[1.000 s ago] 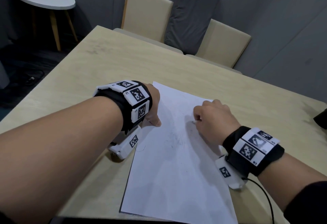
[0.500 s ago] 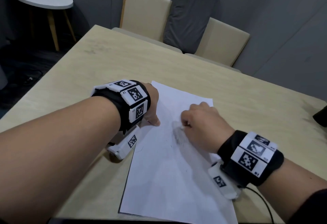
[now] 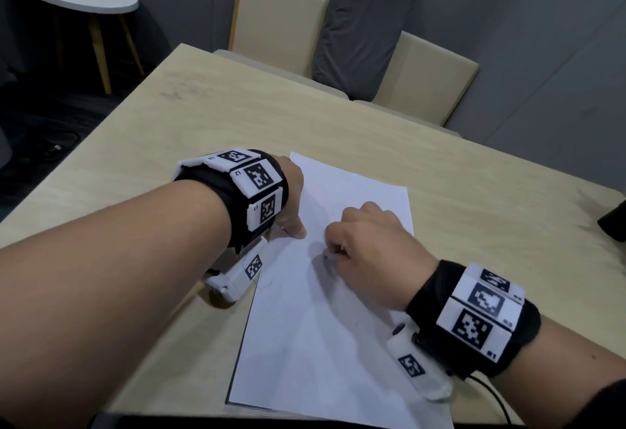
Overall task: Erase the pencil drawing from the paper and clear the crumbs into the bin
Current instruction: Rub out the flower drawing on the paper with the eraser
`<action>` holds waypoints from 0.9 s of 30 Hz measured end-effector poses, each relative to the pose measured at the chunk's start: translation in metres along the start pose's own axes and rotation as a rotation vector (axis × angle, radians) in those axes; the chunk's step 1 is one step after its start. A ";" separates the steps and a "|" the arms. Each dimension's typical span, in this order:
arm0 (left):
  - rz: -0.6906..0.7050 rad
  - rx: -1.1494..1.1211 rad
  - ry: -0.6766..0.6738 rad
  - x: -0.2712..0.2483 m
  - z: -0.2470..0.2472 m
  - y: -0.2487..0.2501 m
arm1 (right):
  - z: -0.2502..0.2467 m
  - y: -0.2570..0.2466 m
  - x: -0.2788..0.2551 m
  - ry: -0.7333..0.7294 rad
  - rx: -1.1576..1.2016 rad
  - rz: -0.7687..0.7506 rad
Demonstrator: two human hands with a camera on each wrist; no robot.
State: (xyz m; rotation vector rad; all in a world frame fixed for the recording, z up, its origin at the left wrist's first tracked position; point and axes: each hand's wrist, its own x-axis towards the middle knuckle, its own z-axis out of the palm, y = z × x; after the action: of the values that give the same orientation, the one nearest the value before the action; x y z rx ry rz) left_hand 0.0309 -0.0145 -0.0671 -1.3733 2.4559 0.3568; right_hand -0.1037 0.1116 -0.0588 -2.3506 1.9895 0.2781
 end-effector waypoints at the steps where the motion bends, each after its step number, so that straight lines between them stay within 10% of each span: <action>1: 0.002 -0.002 0.000 0.000 0.000 0.000 | -0.001 0.008 0.002 -0.009 -0.009 0.038; 5: -0.007 -0.001 0.000 -0.002 -0.002 0.002 | -0.004 0.046 0.004 -0.011 -0.055 0.218; 11: -0.007 0.009 -0.009 -0.002 -0.002 0.002 | 0.004 0.002 0.001 0.025 0.023 -0.015; 17: -0.008 0.005 -0.004 -0.003 -0.002 0.003 | -0.002 0.045 0.003 0.003 -0.075 0.224; 23: -0.005 0.003 -0.004 -0.002 -0.001 0.002 | 0.002 0.001 -0.003 0.020 0.007 0.000; 27: -0.004 0.007 0.000 -0.002 -0.002 0.002 | -0.002 0.038 0.001 -0.014 -0.064 0.184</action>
State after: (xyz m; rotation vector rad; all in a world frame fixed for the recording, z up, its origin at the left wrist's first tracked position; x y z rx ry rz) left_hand 0.0298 -0.0120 -0.0646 -1.3756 2.4519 0.3463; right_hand -0.1406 0.1042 -0.0535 -2.1958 2.2258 0.3710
